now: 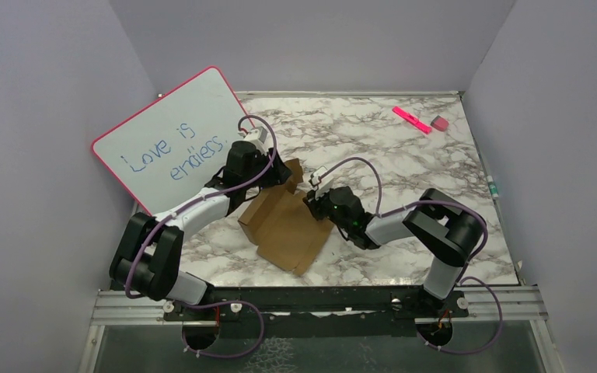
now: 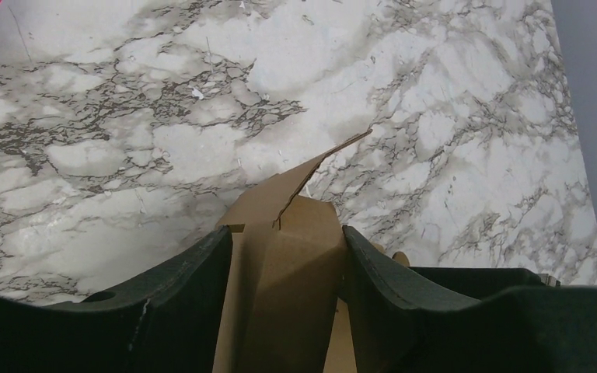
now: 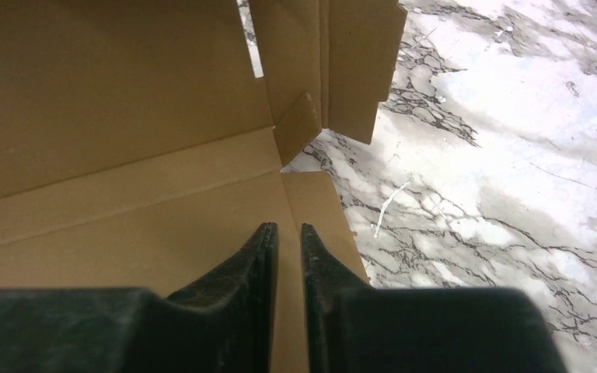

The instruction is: Fold the paper box

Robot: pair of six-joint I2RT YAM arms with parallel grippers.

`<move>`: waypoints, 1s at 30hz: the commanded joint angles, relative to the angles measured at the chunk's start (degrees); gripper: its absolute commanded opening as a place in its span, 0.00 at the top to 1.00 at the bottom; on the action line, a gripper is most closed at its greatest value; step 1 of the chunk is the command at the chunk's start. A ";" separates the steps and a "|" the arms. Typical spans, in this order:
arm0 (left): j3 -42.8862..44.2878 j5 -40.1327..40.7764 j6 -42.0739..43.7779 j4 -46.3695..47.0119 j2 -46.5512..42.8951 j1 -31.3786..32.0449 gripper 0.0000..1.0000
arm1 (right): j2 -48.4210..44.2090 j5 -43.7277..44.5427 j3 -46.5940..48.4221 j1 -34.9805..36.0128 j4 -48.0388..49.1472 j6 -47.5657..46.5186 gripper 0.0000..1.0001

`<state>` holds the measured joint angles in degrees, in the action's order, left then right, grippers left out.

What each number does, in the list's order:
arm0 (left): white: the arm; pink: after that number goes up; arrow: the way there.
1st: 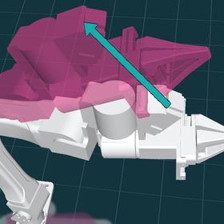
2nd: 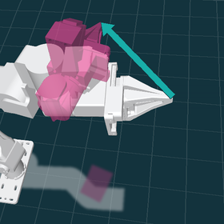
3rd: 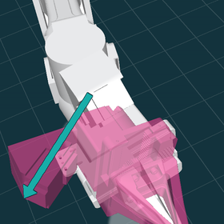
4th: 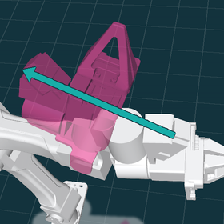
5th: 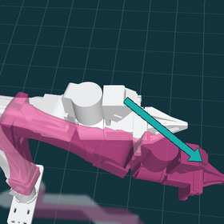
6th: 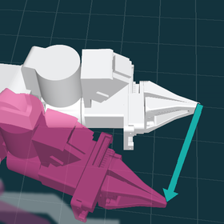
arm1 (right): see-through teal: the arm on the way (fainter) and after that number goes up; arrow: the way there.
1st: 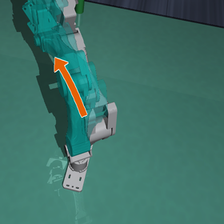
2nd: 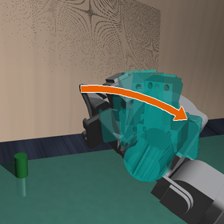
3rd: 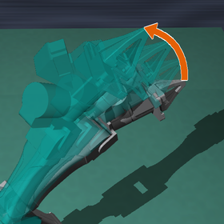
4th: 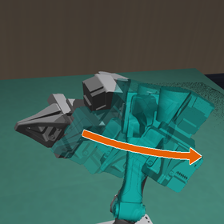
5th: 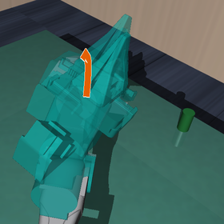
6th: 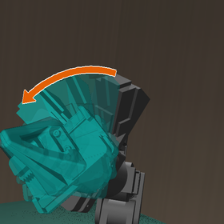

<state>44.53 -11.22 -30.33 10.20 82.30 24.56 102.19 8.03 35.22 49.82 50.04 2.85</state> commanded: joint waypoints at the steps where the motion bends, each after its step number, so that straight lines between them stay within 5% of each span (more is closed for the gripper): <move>1: -0.05 -2.16 1.52 2.14 -1.95 -0.28 0.42 | -4.83 -5.95 -2.23 -1.94 1.97 -5.96 0.74; 12: 1.30 -1.34 1.27 -1.12 -6.23 -2.34 0.37 | -2.11 -39.96 7.56 -18.48 -2.27 -12.69 0.38; 25: -0.35 -4.41 0.73 -0.43 -4.02 -3.46 0.47 | 8.41 -55.57 21.84 -21.16 -12.99 -20.33 0.39; 30: -1.38 -5.24 0.30 0.38 -3.84 -3.47 0.52 | 9.49 -56.27 23.37 -21.20 -15.42 -20.60 0.50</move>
<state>44.36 -14.17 -29.61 8.91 78.11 21.43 110.54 -44.34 56.47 28.80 37.85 -16.34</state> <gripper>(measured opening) 0.491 0.544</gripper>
